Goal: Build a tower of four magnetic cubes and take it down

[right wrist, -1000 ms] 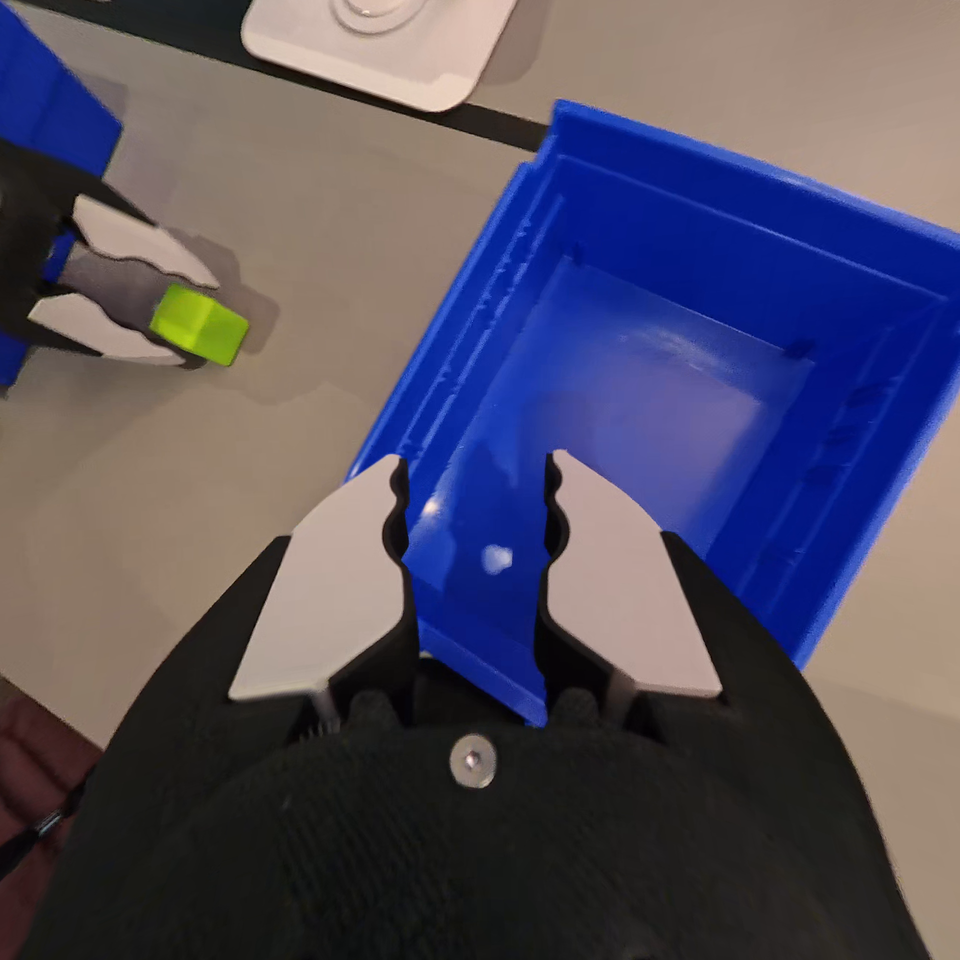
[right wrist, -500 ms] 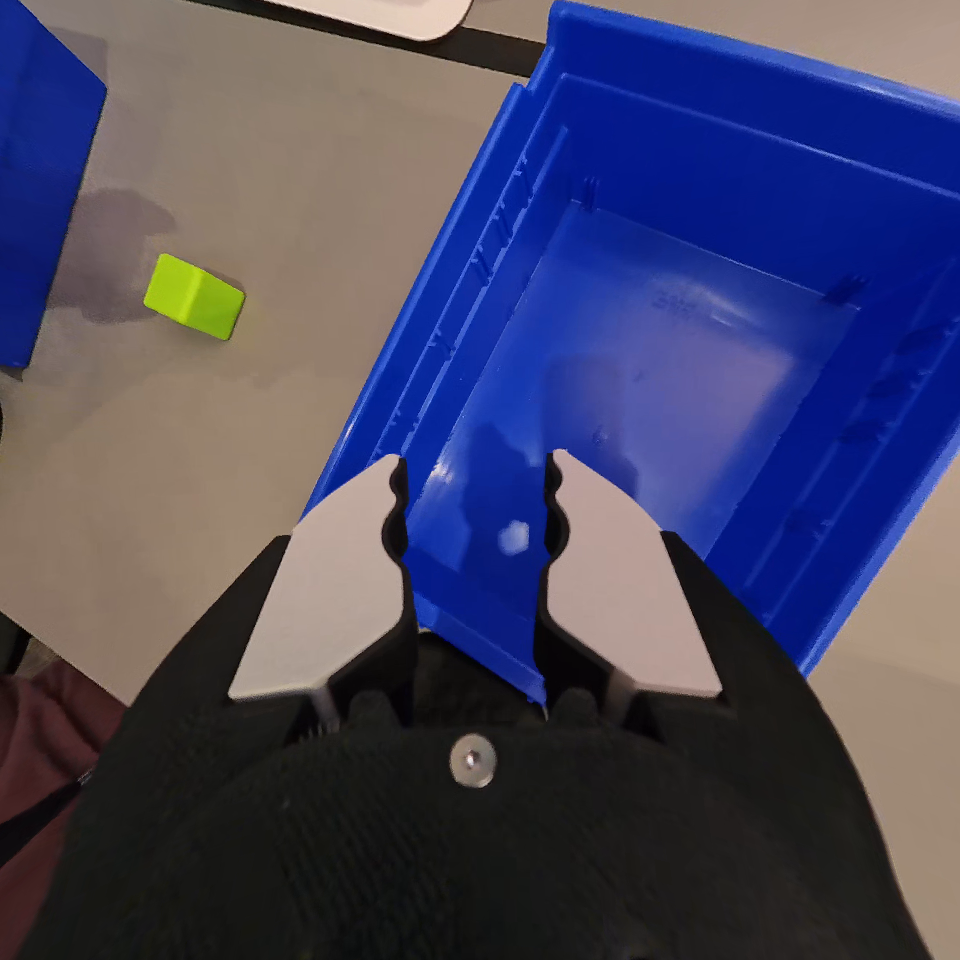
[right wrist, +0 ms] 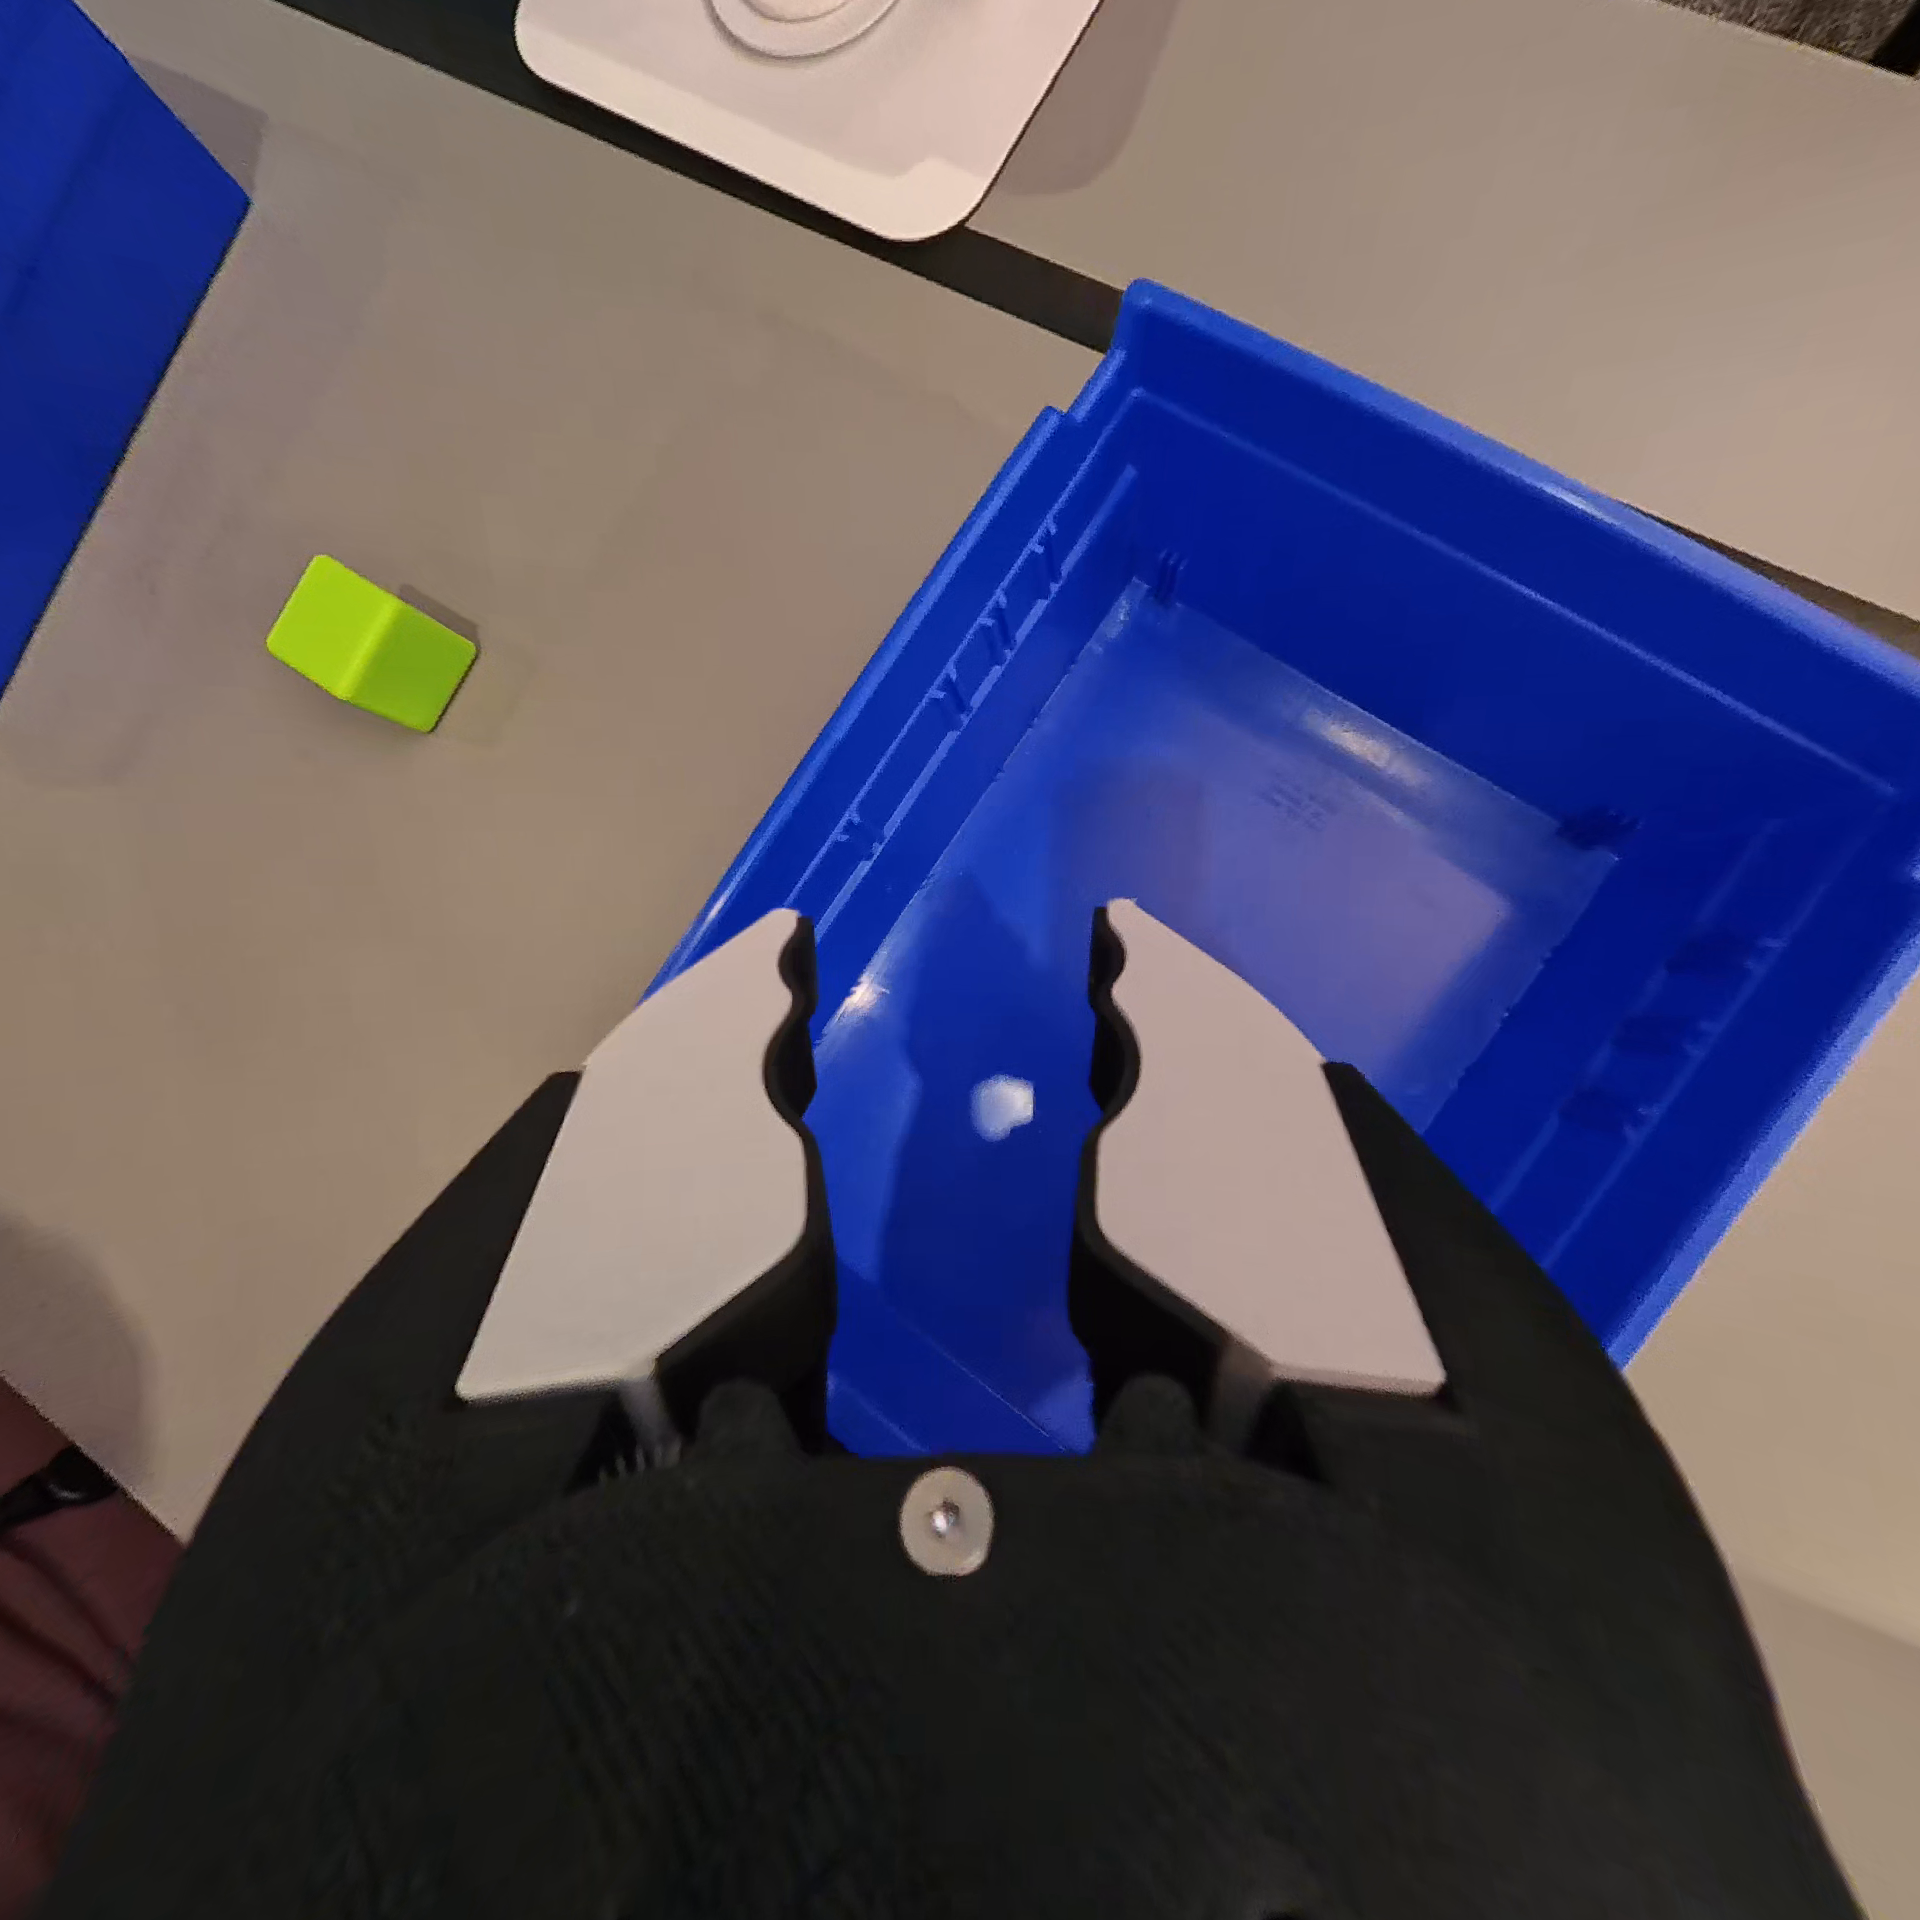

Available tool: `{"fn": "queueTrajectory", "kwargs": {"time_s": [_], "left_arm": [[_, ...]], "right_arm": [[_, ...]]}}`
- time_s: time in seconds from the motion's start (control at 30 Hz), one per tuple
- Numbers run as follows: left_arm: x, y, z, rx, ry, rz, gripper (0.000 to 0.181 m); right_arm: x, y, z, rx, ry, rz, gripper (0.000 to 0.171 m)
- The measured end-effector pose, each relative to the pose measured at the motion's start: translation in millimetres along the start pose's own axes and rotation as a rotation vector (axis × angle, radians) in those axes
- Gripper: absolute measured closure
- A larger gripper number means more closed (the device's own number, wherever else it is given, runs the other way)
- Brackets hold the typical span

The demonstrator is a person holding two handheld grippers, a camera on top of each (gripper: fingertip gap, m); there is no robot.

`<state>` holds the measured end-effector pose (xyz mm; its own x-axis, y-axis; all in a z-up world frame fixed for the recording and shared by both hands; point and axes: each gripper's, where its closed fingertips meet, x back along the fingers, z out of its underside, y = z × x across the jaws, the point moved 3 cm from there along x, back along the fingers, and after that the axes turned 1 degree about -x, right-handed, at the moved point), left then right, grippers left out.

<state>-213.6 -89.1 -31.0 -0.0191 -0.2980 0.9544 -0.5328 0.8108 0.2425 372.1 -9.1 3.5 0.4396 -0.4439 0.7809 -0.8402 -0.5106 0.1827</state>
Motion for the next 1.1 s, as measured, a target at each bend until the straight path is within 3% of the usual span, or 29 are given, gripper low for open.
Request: {"fn": "queueTrajectory", "kwargs": {"time_s": [0.17,0.3,0.7,0.87,1.1], "left_arm": [[-29,-12,29,0.247,0.097,0.084,0.134],[-43,-20,32,0.425,0.108,0.103,0.124],[-57,-15,40,0.422,0.257,-0.064,0.127],[-62,-26,42,0.405,0.303,-0.037,0.118],[-63,-30,23,0.262,0.246,-0.034,0.128]], "right_arm": [[-7,-6,3,0.009,0.021,0.026,0.119],[-8,-11,7,-0.007,0.03,0.034,0.119],[-16,-13,16,0.008,0.092,0.039,0.119],[-20,-13,16,0.009,0.104,0.03,0.119],[-24,-10,16,0.027,0.124,0.032,0.119]]}}
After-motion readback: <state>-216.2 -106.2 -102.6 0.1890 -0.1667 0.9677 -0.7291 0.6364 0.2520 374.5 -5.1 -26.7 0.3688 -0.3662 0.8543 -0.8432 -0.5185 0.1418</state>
